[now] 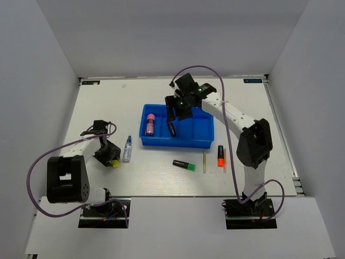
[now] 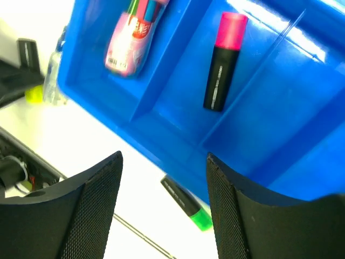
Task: Sort the stationery into containers
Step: Pick up the pen from the center of the board, then place the pen in the storage box.
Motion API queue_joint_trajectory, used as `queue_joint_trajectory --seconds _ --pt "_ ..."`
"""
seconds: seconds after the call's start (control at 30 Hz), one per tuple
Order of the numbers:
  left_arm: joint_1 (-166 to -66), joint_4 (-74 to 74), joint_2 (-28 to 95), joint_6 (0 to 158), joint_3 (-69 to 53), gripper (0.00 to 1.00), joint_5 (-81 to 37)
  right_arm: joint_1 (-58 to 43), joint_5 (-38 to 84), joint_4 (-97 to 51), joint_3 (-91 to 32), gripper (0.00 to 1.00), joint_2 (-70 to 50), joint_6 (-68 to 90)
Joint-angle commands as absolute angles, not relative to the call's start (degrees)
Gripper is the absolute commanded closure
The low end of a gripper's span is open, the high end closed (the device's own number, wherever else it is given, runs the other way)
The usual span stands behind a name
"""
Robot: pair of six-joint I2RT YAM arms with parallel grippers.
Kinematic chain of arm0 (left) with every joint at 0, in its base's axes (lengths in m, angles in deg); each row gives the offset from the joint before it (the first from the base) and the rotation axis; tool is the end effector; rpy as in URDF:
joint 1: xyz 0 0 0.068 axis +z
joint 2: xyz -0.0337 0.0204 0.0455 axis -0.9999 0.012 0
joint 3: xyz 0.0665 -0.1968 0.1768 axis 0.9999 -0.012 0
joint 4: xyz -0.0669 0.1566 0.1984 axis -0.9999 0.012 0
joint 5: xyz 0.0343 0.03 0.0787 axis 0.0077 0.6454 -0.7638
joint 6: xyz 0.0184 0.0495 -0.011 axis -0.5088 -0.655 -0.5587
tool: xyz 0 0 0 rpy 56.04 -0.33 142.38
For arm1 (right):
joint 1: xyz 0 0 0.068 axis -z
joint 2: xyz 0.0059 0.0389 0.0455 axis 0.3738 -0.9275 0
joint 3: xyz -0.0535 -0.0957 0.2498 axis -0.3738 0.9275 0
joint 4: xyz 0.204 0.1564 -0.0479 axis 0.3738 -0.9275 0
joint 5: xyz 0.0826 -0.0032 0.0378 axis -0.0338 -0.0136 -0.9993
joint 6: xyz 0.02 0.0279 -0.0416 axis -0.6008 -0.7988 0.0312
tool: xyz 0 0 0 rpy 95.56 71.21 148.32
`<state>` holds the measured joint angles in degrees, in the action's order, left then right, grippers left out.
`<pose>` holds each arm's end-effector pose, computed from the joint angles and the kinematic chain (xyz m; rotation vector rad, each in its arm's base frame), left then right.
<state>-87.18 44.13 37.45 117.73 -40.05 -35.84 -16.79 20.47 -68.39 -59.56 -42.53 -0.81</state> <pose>0.2153 0.0116 0.1556 -1.3187 2.6540 0.0459 0.3403 0.2816 0.2945 -0.5364 2.5436 0.6226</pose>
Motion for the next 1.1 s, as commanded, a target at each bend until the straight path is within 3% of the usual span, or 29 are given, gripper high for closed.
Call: queue_joint_trajectory --seconds 0.0,0.13,0.3,0.47,0.53,0.57,0.6,0.7,0.73,0.77,0.8,0.83,0.93,0.97,1.0,1.03,1.07 --pt "-87.55 44.3 39.33 117.46 -39.28 0.37 -38.23 -16.72 19.66 -64.98 -55.36 0.34 -36.28 1.89" --pt "-87.73 45.18 41.26 116.76 -38.75 0.39 -39.64 -16.28 18.78 -64.89 -52.36 0.33 -32.67 3.12" --pt "-87.73 45.88 42.93 116.05 -38.48 0.77 -40.7 -15.75 17.46 -64.71 -49.29 0.33 -29.07 3.91" --pt "-88.08 46.32 42.24 115.0 -38.05 0.99 -40.08 -15.05 17.29 -64.1 -45.77 0.33 -24.5 5.4" --pt "-88.08 47.63 41.36 113.6 -37.52 1.0 -40.17 -14.7 16.94 -64.27 -44.36 0.33 -23.0 8.21" --pt "-88.61 47.99 39.35 112.63 -36.47 1.0 -40.26 -14.61 17.11 -65.32 -44.1 0.16 -21.43 10.05" --pt "-88.96 48.52 38.55 112.1 -35.94 1.0 -41.04 -14.35 17.11 -65.5 -43.22 0.1 -20.72 12.76" --pt "-92.56 51.68 34.16 109.73 -31.29 1.0 -42.97 -14.17 15.79 -65.95 -40.51 0.1 -16.09 19.8" --pt "-93.87 53.34 33.28 109.29 -30.41 1.0 -43.24 -14.17 15.53 -64.12 -37.71 0.15 -14.84 20.52" --pt "-95.54 53.7 30.74 107.98 -28.57 1.0 -43.94 -13.65 15.35 -61.75 -34.72 0.45 -12.13 21.83" --pt "-97.47 55.27 30.02 107.88 -26.46 1.0 -45.34 -13.64 17.09 -60.94 -33.21 0.99 -9.66 21.67" --pt "-98.45 56.33 28.71 107.7 -25.4 1.0 -46.49 -13.47 17.28 -59.45 -30.06 1.0 -7.81 21.76" --pt "-102.84 56.43 27.03 107.0 -21.18 1.0 -46.33 -13.29 19.04 -59.79 -27.5 1.0 -5.6 22.81" --pt "-103.89 54.95 27.29 106.82 -19.51 1.0 -45.8 -13.12 19.48 -60.05 -26.87 0.88 -5.33 22.98" --pt "-106.86 54.07 27.9 106.47 -17.76 1.0 -45.1 -12.94 21.57 -60.66 -26.17 0.67 -4.55 23.42" --pt "-107.76 53.1 29.04 104.82 -16.87 1.0 -41.61 -12.68 21.94 -60.76 -23.99 0.39 -4.37 24.3" --pt "-109.77 50.13 31.22 104.1 -14.95 1.0 -40.53 -12.59 22.99 -60.76 -23.1 0.39 -4.02 24.65"
